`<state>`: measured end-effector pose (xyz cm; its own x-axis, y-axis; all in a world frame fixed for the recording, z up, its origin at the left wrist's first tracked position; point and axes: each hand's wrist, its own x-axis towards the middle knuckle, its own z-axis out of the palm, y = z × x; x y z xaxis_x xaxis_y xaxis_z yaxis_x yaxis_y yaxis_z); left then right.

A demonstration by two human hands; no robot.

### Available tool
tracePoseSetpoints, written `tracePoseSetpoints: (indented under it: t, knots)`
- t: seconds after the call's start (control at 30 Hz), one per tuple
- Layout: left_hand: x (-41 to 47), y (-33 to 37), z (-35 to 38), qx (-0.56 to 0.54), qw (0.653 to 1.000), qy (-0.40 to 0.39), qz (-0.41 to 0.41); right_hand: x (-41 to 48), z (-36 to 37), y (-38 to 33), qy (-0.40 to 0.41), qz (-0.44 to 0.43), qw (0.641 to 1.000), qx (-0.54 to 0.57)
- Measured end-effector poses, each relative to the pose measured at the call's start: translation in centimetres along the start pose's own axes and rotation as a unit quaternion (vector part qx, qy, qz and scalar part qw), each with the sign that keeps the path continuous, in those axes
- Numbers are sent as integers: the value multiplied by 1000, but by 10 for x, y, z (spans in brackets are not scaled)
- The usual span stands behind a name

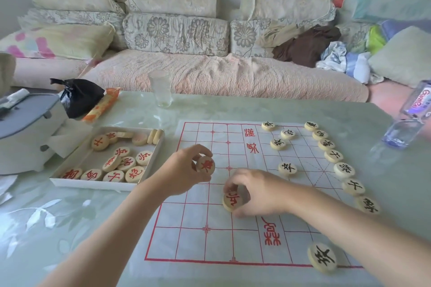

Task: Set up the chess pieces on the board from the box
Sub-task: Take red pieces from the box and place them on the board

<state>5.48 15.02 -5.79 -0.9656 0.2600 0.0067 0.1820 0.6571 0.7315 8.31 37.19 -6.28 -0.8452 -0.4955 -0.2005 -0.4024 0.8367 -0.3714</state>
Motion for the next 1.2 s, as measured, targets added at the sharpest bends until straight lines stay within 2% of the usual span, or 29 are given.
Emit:
tracePoseSetpoints:
  t: [0.1, 0.2, 0.3, 0.4, 0.53, 0.63, 0.7, 0.77, 0.9, 1.03, 1.1, 1.2]
  knots:
    - [-2, 1, 1, -24, 1000, -5, 0, 2, -7, 0, 0, 23, 1000, 19]
    - [-2, 5, 4, -41, 999, -18, 0, 4, -10, 1, 42, 55, 988, 140]
    - [-2, 11, 10, -82, 996, -31, 11, 9, -6, -2, 96, 85, 956, 265]
    - [-3, 15, 15, -123, 990, -61, 20, 14, -1, -6, 114, 86, 911, 386]
    - [-5, 15, 15, -147, 986, -81, 14, 17, 4, -9, 131, 80, 882, 446]
    - [-6, 15, 11, -173, 982, -56, -42, 17, 4, -12, 141, 76, 884, 439]
    - [-6, 14, 8, -163, 984, -39, -63, 16, 5, -16, 149, 61, 903, 399]
    - [-9, 12, 5, -151, 985, -36, -68, 14, 8, -22, 151, 34, 926, 345]
    - [-22, 7, -4, -117, 990, -31, -68, 13, 12, -39, 174, 16, 945, 276]
    - [-36, -5, -20, -6, 998, -11, -59, 16, 21, -61, 178, 13, 958, 223]
    - [-45, -14, -32, 97, 994, 44, -23, 17, 29, -79, 156, 5, 968, 196]
    - [-60, -38, -55, 217, 965, 141, 47, 16, 45, -108, 120, -22, 981, 150]
